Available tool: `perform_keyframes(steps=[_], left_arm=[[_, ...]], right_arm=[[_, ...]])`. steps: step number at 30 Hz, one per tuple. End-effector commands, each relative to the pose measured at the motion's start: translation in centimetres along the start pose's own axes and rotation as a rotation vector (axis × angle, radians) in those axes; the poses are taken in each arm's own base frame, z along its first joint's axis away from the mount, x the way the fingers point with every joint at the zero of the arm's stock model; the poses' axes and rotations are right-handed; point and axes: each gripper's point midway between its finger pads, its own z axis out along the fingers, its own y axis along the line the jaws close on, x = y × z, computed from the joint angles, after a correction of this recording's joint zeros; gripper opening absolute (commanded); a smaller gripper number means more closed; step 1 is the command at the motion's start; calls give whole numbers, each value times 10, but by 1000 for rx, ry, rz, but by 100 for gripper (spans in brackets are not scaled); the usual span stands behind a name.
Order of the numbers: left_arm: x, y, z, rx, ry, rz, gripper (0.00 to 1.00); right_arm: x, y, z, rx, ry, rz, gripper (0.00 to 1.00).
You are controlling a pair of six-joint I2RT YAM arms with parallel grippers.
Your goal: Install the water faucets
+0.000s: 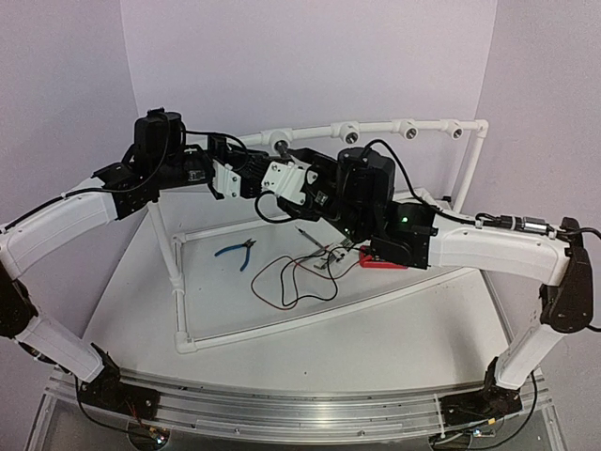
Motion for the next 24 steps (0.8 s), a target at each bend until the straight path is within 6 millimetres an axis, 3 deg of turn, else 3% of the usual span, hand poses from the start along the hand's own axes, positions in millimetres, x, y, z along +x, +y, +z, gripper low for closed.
perform_keyframes(steps=[1,8,24], left_arm=[[-17,74,-10,-219,-39,70,0],[-19,72,-9,-212,-48,69,0],[-23,72,-12,-217,-71,63,0]], right_arm=[[-2,-28,13,88,-8,45,58],[-2,-33,26,115,-17,68,50],[14,-44,35,230,38,209,6]])
